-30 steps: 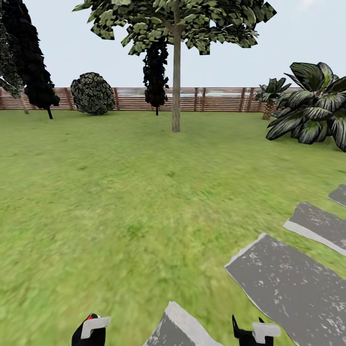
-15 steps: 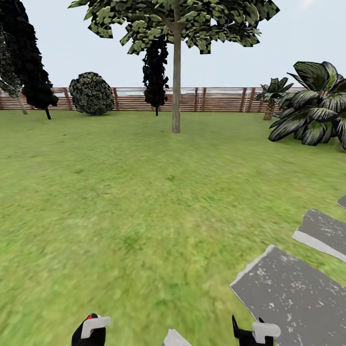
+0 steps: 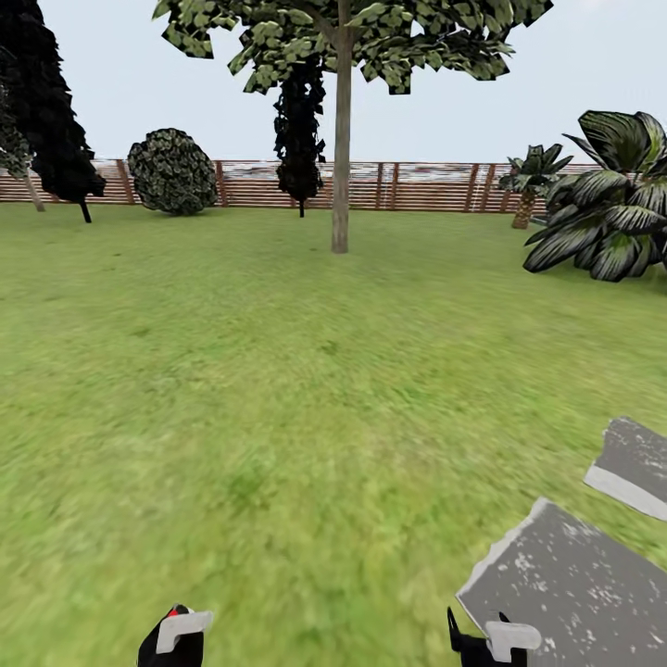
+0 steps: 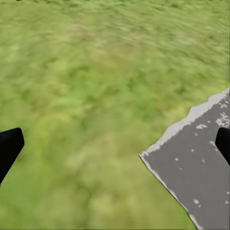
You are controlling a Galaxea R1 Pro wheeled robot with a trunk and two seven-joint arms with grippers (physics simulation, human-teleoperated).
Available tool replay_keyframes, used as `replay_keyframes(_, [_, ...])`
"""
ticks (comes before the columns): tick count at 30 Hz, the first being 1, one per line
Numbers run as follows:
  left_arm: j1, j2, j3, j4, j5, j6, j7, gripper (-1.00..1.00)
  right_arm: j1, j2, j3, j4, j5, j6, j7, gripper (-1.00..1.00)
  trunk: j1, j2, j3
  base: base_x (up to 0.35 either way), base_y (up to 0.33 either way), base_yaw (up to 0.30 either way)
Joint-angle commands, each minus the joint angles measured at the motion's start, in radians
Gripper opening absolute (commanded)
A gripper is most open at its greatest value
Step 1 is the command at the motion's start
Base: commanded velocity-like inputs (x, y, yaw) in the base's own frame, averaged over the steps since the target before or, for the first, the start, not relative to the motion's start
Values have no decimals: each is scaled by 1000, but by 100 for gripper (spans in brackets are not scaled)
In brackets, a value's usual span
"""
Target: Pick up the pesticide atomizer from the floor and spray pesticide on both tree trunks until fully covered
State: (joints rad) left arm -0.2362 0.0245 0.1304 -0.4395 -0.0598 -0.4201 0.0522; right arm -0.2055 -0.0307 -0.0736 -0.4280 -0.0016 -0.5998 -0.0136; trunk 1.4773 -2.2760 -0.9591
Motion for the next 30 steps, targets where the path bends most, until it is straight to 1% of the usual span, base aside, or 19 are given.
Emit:
replay_keyframes(1, [0, 0, 0, 0, 0, 0, 0, -100, 0, 0, 0, 0, 0, 0, 0, 100, 0, 0, 0, 339, 0, 0])
replay_keyframes(30, [0, 0, 0, -1, 0, 0, 0, -100, 0, 0, 0, 0, 0, 0, 0, 100, 0, 0, 0, 339, 0, 0])
